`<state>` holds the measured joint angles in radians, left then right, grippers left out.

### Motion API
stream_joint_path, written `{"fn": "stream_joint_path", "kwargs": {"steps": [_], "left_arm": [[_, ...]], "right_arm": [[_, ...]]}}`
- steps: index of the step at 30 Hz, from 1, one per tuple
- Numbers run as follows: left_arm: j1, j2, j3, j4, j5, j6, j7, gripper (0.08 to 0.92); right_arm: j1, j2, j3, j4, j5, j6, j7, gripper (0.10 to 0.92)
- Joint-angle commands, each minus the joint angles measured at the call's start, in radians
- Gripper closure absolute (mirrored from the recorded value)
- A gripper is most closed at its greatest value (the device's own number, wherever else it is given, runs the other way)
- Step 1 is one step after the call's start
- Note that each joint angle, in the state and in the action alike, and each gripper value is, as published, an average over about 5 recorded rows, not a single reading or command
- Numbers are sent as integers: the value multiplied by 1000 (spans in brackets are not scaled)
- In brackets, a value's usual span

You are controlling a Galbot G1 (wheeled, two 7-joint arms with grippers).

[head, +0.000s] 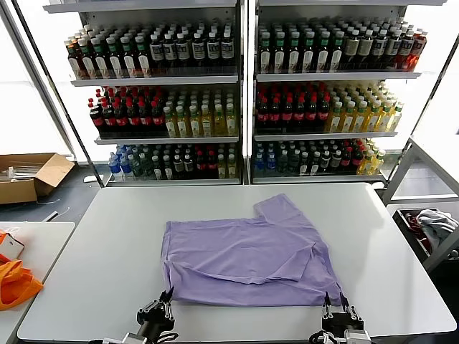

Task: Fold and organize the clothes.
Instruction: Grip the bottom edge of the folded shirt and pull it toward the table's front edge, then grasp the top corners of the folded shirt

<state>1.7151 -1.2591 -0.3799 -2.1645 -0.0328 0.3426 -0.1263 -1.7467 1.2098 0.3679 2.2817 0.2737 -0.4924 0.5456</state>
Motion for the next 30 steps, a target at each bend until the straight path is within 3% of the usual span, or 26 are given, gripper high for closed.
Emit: {"fn": "stream_joint_path", "kwargs": {"steps": [1,5,13,22,30], "left_arm": [[2,-9,-6,5,18,-5,3,906],[9,-10,-11,3,21,-3,6,883],[28,-4,-32,-13,16,-1,7,668],[-79,14,-135,-75,-99,-27,-7,391],[-333,155,-125,28,-249,-37,118,197]], "right_arm": [[-25,0,-5,0,-15,11,3,539],[-18,2,3,8,-10,9,-1,427],[15,8,25,19,-3,3,-12,221],[128,-10,121,2,56,50,-76,202],[490,-126,148,-172,181,74,-233,203]]}}
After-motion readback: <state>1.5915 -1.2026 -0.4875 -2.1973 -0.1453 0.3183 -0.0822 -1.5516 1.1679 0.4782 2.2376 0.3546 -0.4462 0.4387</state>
